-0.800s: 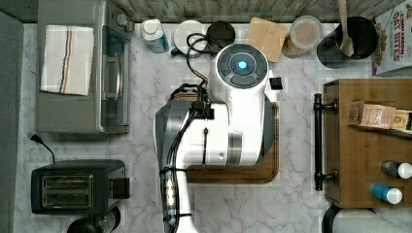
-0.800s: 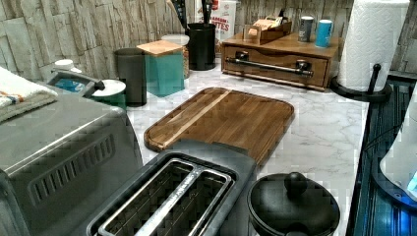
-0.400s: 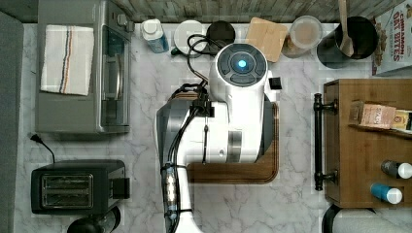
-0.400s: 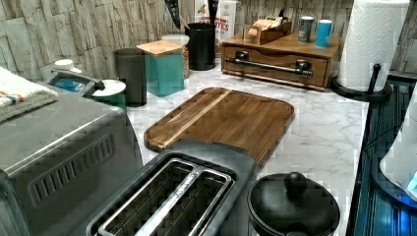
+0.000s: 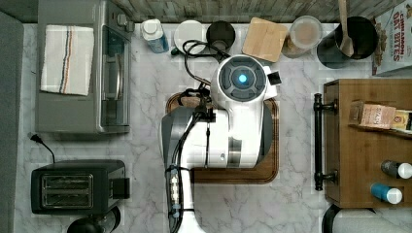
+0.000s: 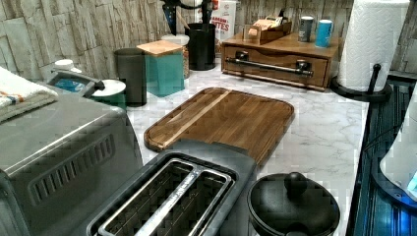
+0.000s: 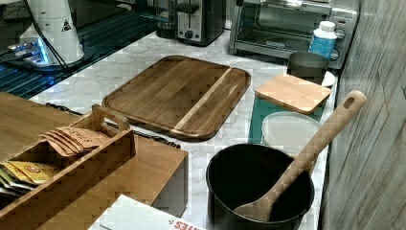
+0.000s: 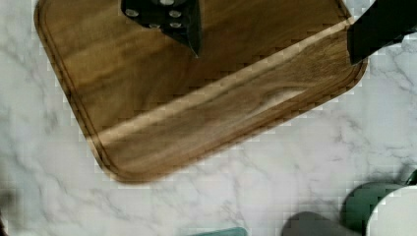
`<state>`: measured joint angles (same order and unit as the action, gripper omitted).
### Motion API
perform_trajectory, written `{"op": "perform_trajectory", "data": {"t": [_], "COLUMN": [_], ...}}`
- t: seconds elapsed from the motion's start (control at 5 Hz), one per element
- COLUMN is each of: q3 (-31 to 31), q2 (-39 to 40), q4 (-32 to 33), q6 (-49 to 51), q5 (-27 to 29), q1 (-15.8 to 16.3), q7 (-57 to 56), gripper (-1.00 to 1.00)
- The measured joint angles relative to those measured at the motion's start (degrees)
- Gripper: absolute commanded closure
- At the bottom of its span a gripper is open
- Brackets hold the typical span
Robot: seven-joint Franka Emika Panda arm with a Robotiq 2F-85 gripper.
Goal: Open the drawer.
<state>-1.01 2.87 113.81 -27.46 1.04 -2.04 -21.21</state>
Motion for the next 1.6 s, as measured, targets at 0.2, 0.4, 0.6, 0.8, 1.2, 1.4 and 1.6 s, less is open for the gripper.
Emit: {"op": "perform_trajectory", "data": {"t": [0.2,0.4,0.6,0.8,1.2,1.4,1.6], "q3": [1.0,3.8,6.9,9.9,12.6,14.6,16.0], "q2": [-1.2,-1.0,-0.8,-1.2,-2.0,-2.0,-2.0], "q4": [4.0,6.4,7.9,10.2,14.1,16.1,18.1], "q6": [-0.6,-1.6,-2.3,-9.2,-20.4,-23.7,-28.3], "q5": [-0.1,-0.1,-0.5,-4.8,-5.5,-8.2,-10.9], "q1": [-0.6,-0.9,-2.3,-4.1,-9.7,-10.6,-10.7], "q7": [-9.5,-18.8,-25.5,-27.0,-33.0,-33.0,-33.0], "gripper": [-1.0,-1.0,-1.0,-1.0,-1.0,-1.0,-1.0]}}
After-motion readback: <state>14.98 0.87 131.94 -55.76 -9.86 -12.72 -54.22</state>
